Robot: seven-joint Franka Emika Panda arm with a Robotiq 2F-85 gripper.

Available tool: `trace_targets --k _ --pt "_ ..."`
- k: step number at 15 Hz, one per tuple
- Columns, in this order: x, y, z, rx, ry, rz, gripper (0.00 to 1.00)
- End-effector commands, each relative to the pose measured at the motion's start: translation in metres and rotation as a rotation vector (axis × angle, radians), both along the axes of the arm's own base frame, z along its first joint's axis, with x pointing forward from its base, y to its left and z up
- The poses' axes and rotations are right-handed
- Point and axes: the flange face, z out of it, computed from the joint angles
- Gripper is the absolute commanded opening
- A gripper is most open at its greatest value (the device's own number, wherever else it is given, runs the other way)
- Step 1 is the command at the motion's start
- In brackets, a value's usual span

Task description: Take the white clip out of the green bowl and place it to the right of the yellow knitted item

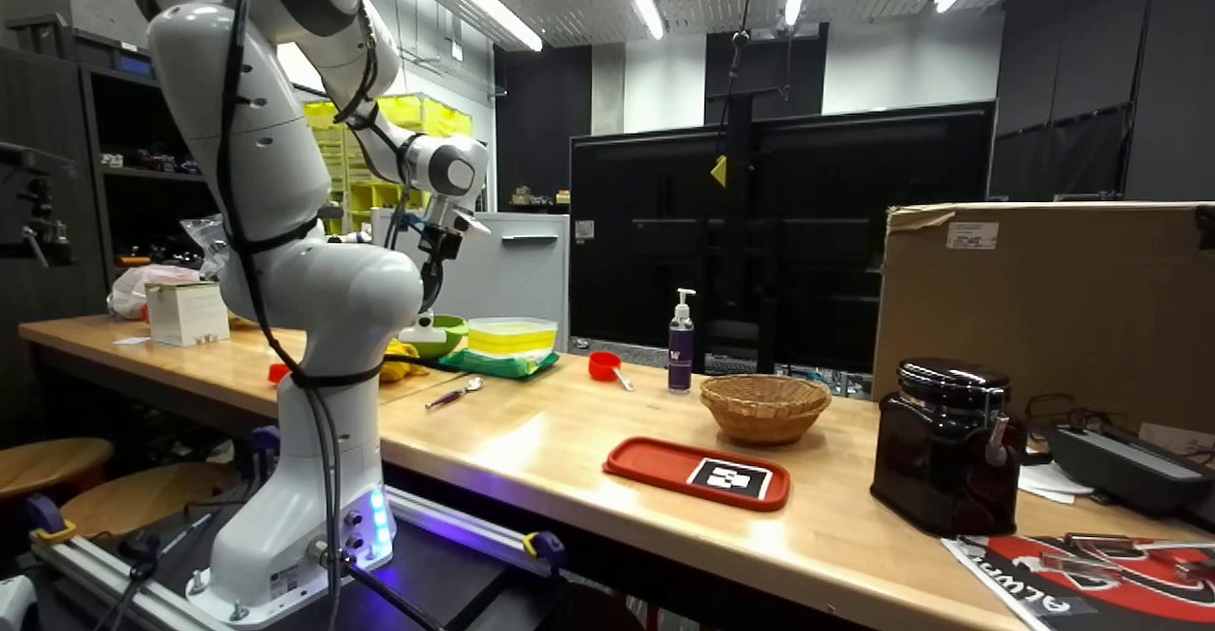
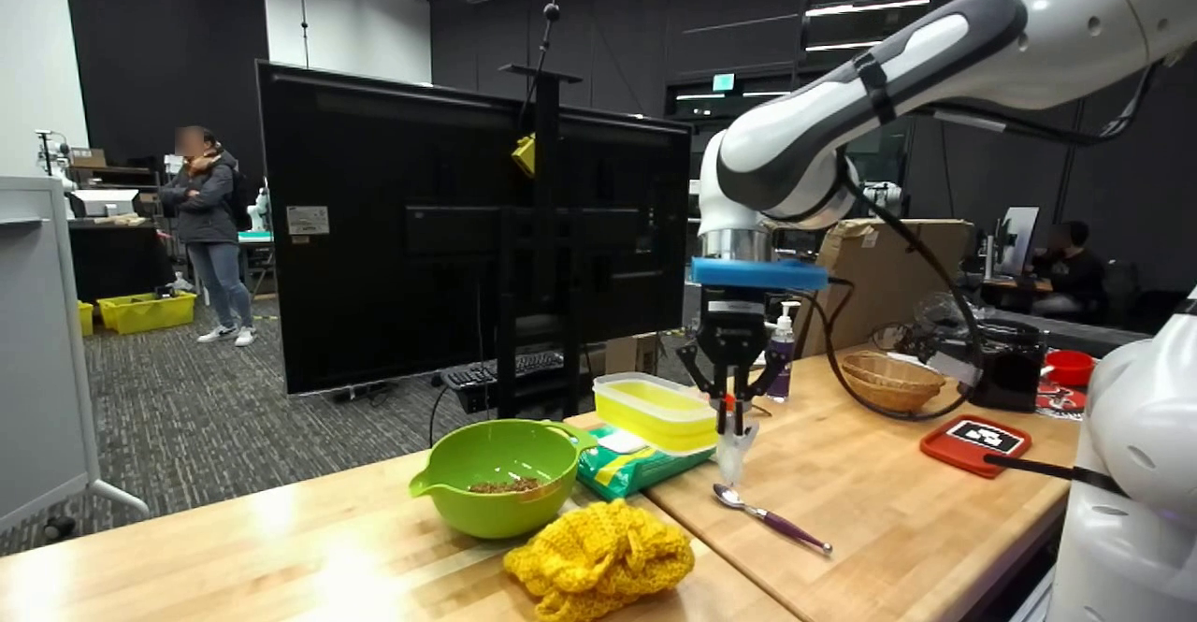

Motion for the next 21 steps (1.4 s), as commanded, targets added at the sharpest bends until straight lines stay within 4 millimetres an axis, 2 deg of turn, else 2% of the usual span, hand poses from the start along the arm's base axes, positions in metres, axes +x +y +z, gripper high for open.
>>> trace_targets --k 1,7,8,15,19,21 --pt "-0.029 -0.014 -0.022 0.077 -0.021 -0.04 0.03" --pt "-0.049 -0.01 -0.07 0.165 -0.06 -0.079 0.03" --pt "-0.033 -0.002 -0.069 0.178 -0.066 -0.082 0.03" --pt "-0.024 0.013 -0.093 0.227 -0.141 -0.086 0.03" --pt "-0.024 0.017 -0.115 0.194 -0.134 -0.05 0.03" --pt "-0.023 0.02 -0.118 0.179 -0.123 -0.028 0.03"
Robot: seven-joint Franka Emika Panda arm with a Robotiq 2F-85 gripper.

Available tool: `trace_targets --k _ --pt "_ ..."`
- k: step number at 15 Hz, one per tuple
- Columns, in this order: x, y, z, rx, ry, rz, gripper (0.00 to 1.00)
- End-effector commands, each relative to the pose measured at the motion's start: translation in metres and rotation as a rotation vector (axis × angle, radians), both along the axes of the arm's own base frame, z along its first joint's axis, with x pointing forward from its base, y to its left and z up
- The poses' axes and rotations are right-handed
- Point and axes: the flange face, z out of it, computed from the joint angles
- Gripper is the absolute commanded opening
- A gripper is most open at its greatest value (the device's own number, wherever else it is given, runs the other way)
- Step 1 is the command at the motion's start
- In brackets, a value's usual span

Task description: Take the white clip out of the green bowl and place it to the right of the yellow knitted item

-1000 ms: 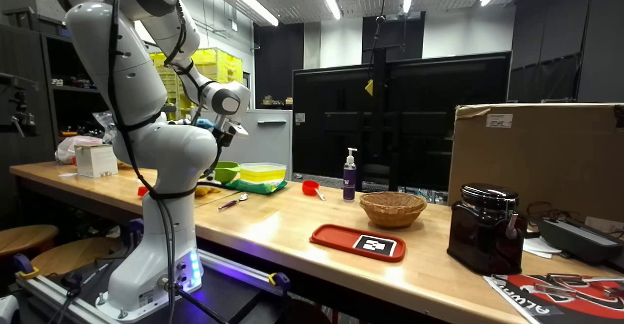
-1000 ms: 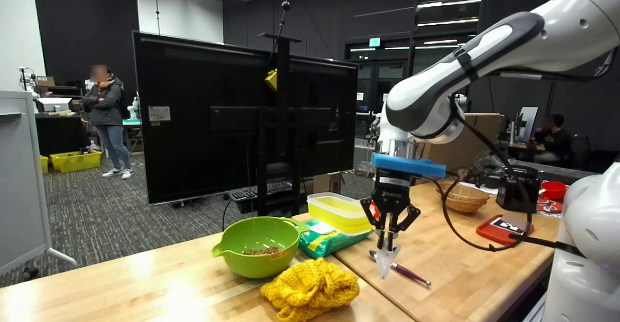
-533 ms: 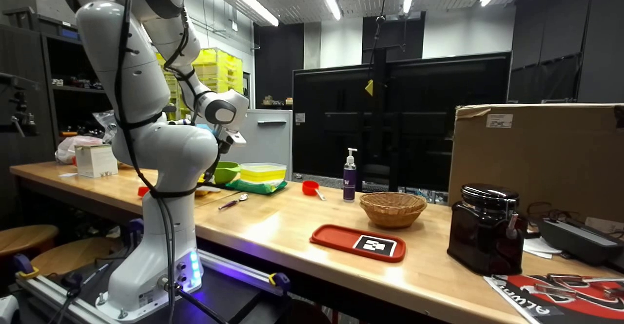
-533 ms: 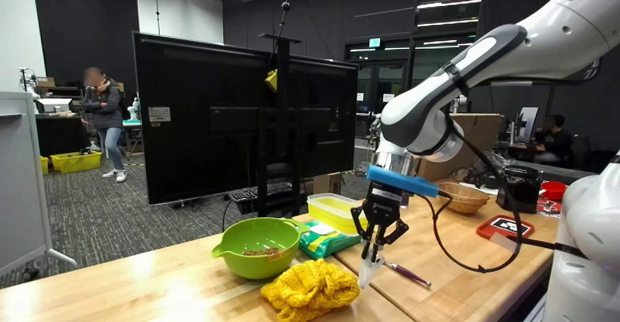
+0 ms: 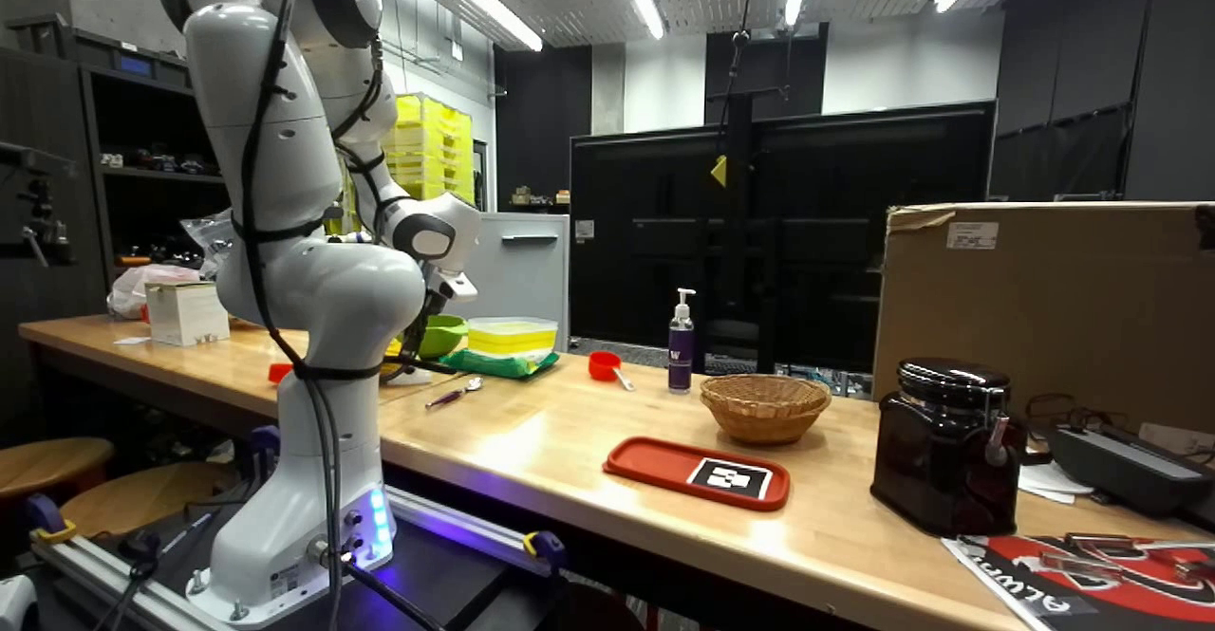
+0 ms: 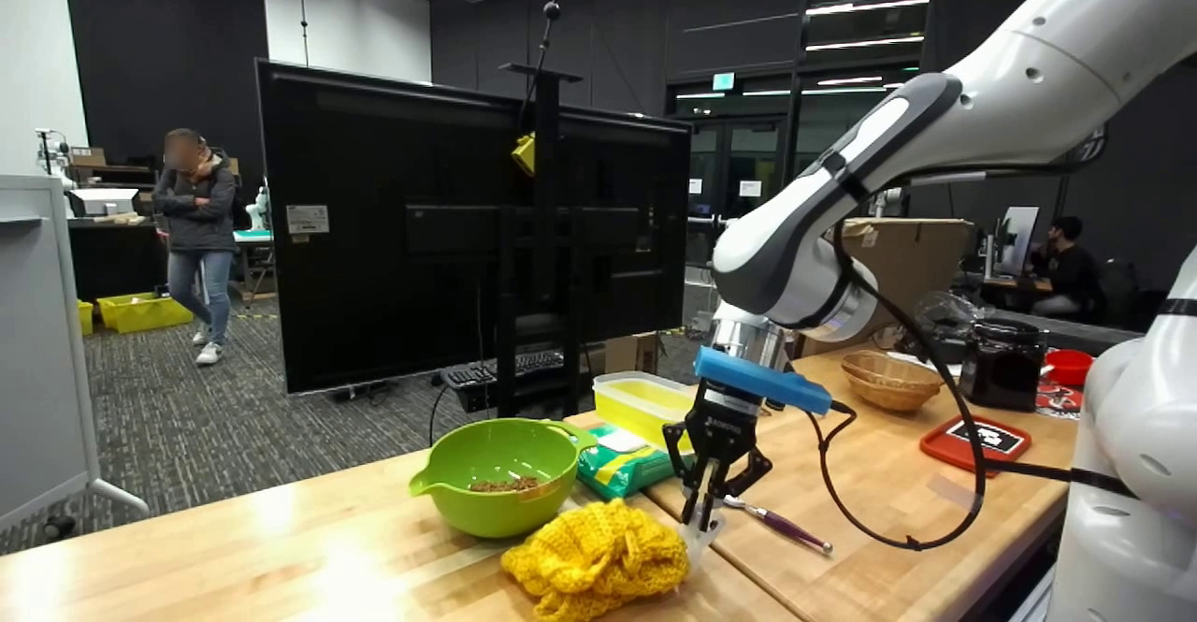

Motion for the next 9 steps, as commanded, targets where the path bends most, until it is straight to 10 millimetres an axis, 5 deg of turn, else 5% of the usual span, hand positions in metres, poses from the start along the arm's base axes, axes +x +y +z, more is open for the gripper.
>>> trace_targets --k 1,3,4,5,9 --pt "-0.0009 0.005 -0.0119 -0.031 0.008 0.039 0.03" --pt "-0.0068 0.0014 -0.012 -0.036 0.01 0.054 0.03" --pt "-0.0066 0.0013 -0.0114 -0.039 0.013 0.061 0.16" --pt "-0.0066 0.001 -0.0097 -0.043 0.019 0.067 0.38" --pt "-0.0058 -0.003 -0.0048 -0.096 0.046 0.124 0.53"
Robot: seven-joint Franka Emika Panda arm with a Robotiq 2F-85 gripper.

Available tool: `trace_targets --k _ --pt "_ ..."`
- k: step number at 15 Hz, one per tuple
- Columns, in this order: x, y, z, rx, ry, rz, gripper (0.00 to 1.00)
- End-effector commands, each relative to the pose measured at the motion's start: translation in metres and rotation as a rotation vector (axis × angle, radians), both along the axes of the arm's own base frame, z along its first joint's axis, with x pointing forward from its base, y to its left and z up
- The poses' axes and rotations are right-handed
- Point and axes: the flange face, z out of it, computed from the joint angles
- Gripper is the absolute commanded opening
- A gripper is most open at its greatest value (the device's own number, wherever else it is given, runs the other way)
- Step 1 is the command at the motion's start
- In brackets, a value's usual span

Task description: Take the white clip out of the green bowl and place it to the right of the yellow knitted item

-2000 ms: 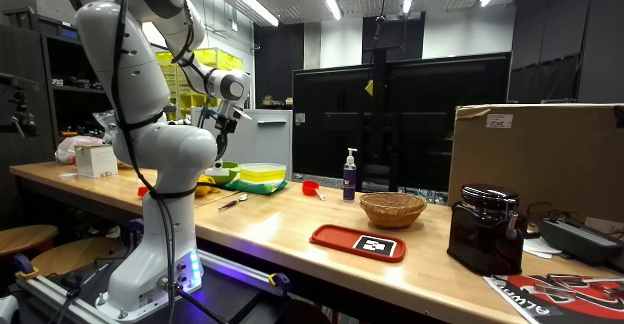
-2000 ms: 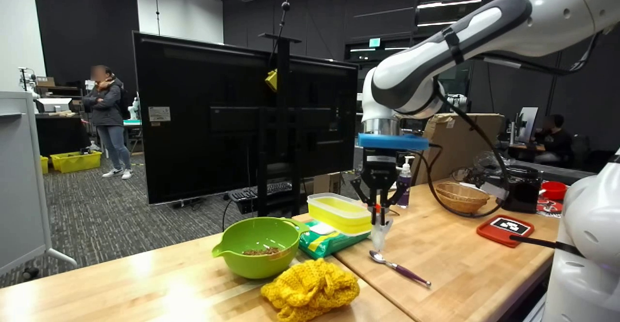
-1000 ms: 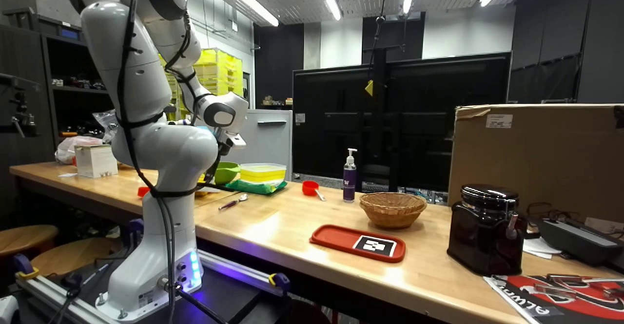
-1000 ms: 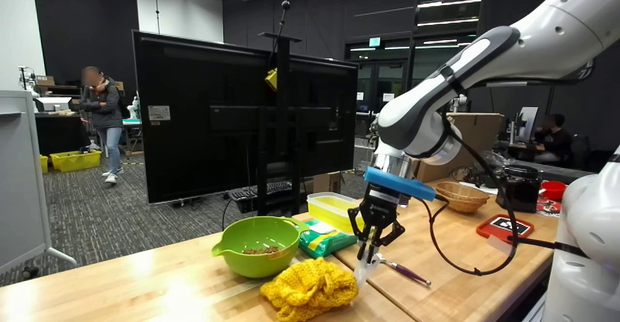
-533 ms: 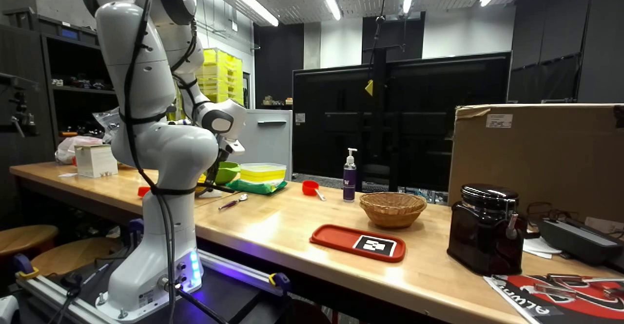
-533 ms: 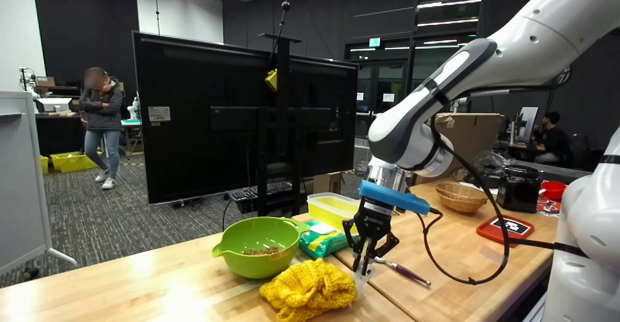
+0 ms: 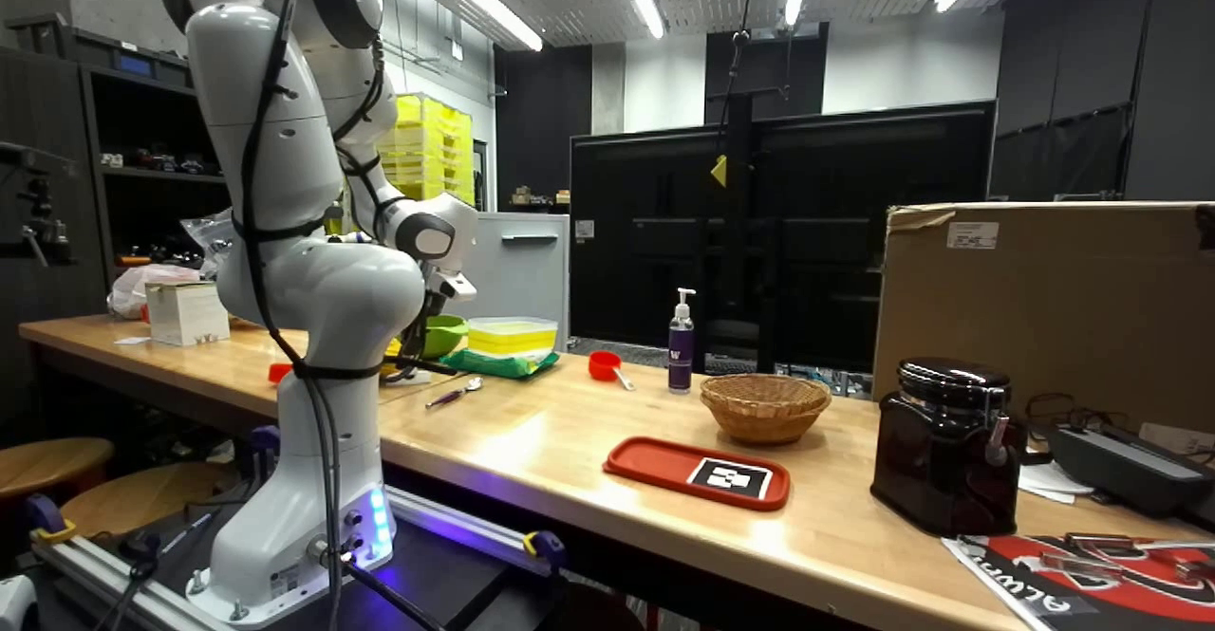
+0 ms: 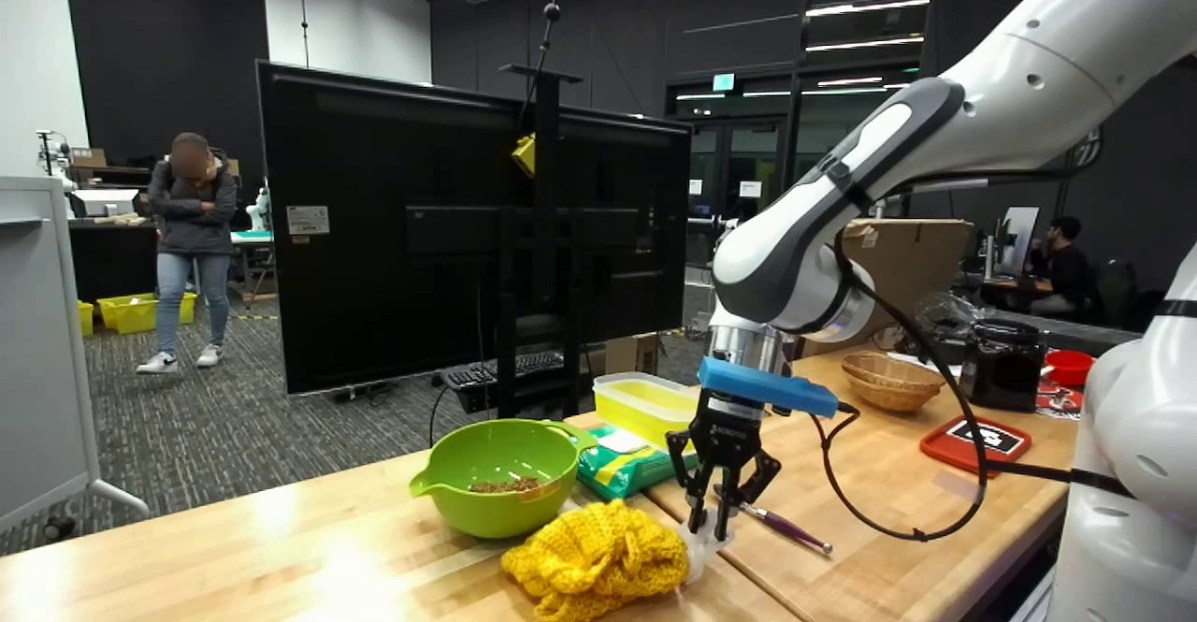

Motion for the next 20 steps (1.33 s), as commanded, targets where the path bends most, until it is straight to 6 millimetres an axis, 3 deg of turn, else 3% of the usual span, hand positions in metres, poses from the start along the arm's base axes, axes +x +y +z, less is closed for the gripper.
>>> trace_targets --k 1,7,12,15,20 --pt "-0.004 -0.006 0.001 -0.06 0.041 0.051 0.58" --pt "-0.003 -0.011 0.025 -0.183 0.109 0.132 0.98" --pt "0.014 -0.003 0.077 -0.321 0.157 0.204 1.0" --pt "0.035 0.012 0.116 -0.427 0.147 0.28 1.0" --pt "0.071 0.037 0.166 -0.56 -0.067 0.421 1.0"
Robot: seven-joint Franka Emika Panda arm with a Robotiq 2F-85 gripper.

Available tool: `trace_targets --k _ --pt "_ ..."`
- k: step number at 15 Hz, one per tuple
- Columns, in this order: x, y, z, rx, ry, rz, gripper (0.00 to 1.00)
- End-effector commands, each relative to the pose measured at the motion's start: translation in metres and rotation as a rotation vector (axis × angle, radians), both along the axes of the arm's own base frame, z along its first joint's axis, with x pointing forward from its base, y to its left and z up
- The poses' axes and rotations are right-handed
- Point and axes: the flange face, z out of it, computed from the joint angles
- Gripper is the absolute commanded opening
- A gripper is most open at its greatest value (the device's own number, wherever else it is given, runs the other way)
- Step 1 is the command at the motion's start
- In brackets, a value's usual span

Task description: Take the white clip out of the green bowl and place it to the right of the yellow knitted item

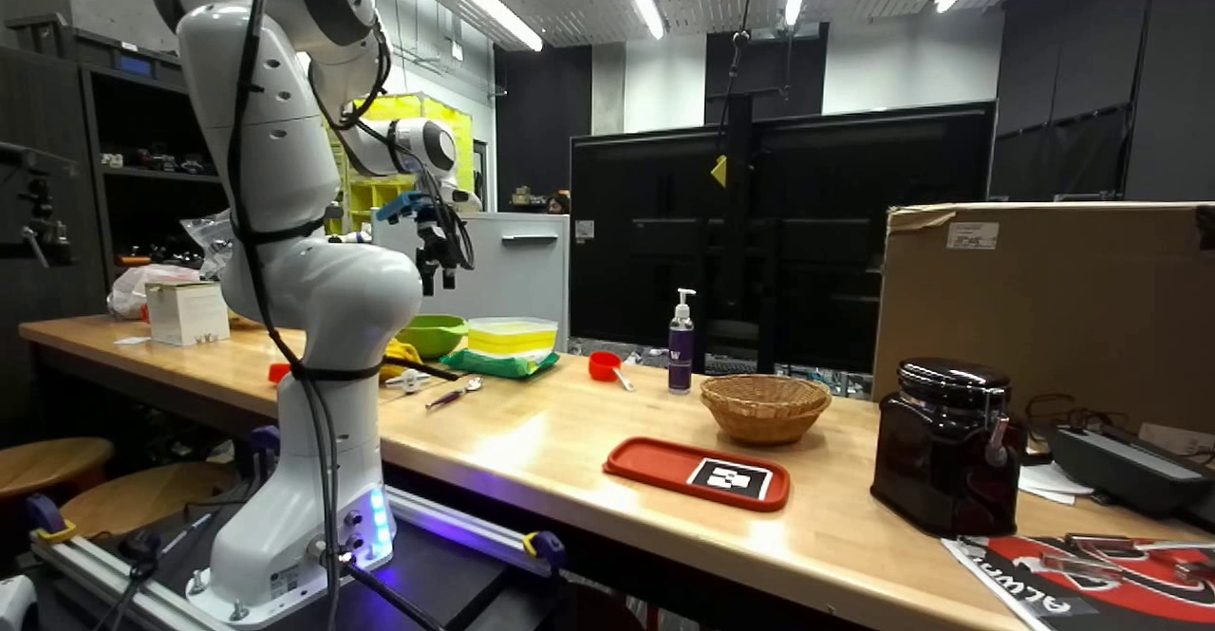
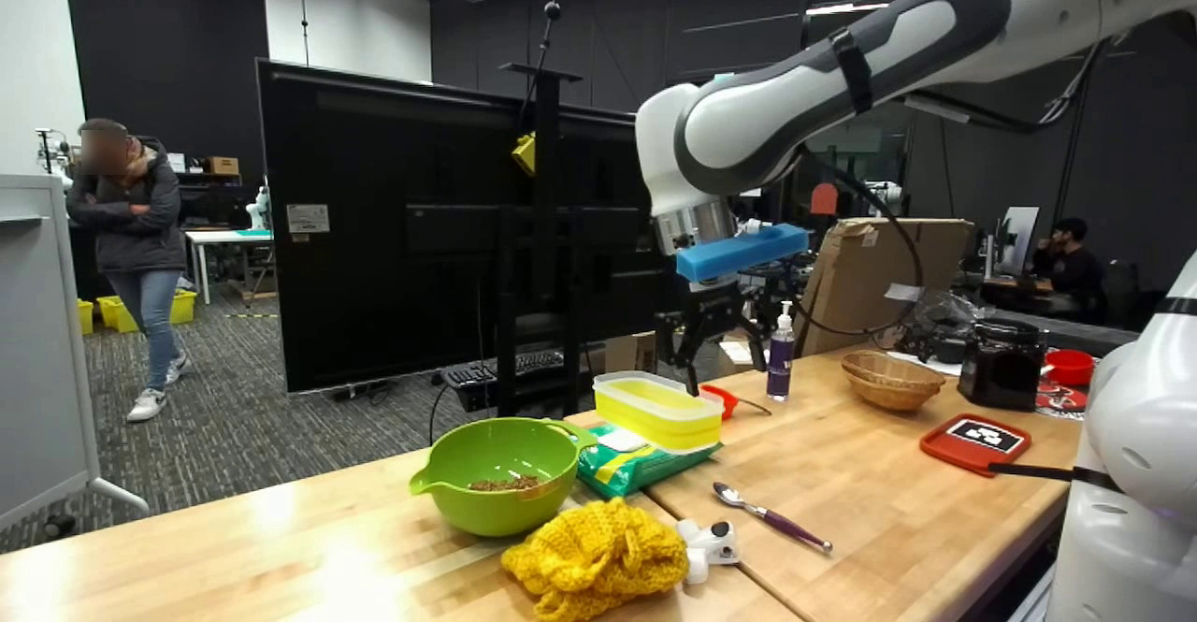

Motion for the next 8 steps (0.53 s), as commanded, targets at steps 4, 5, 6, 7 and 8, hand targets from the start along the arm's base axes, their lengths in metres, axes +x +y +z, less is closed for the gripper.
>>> trace_targets --k 4,5,6,7,8 --pt "0.05 0.025 0.035 -0.068 -0.276 0.255 1.0" --pt "0.056 0.026 0.04 -0.057 -0.309 0.277 1.0" --pt "0.062 0.026 0.043 -0.047 -0.336 0.298 1.0" --pt "0.067 0.025 0.047 -0.033 -0.354 0.313 1.0" --pt "0.071 0.024 0.051 -0.013 -0.36 0.319 1.0"
